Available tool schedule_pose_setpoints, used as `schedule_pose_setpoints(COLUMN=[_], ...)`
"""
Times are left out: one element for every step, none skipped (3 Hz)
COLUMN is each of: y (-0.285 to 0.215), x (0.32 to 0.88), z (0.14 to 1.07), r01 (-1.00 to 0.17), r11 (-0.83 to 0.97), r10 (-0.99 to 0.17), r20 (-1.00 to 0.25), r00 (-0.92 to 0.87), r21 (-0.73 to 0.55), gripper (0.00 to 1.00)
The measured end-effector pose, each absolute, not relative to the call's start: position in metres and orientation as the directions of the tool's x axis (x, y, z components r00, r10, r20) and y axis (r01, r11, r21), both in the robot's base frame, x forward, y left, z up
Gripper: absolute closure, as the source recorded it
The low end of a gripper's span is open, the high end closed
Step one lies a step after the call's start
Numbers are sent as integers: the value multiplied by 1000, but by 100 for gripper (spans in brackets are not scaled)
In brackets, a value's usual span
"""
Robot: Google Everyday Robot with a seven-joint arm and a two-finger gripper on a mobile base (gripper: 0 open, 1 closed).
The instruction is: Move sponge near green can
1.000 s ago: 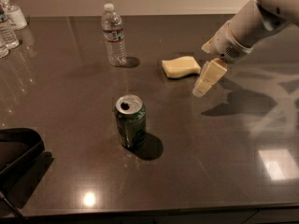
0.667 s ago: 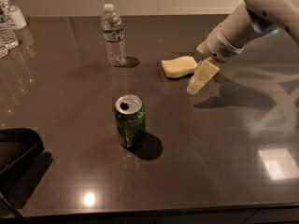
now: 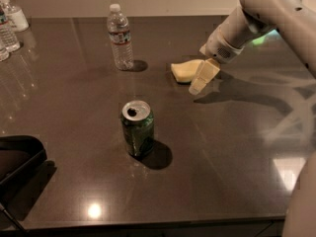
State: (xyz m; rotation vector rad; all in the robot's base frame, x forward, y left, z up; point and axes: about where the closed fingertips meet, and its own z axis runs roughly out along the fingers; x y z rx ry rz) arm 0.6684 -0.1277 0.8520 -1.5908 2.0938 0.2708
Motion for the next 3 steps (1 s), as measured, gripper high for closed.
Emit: schedule_pose_setpoints(y=[-121,-117,-115], x=[686,702,709], z=[848,845,841], r01=[-945,-945,-948], r11=[298,296,290], r10=[-850,-856,-864], r20=[-488,-477,-463], r00=[-197,-197,-199], r21=[-138,-141,-134], gripper=[0,2,20])
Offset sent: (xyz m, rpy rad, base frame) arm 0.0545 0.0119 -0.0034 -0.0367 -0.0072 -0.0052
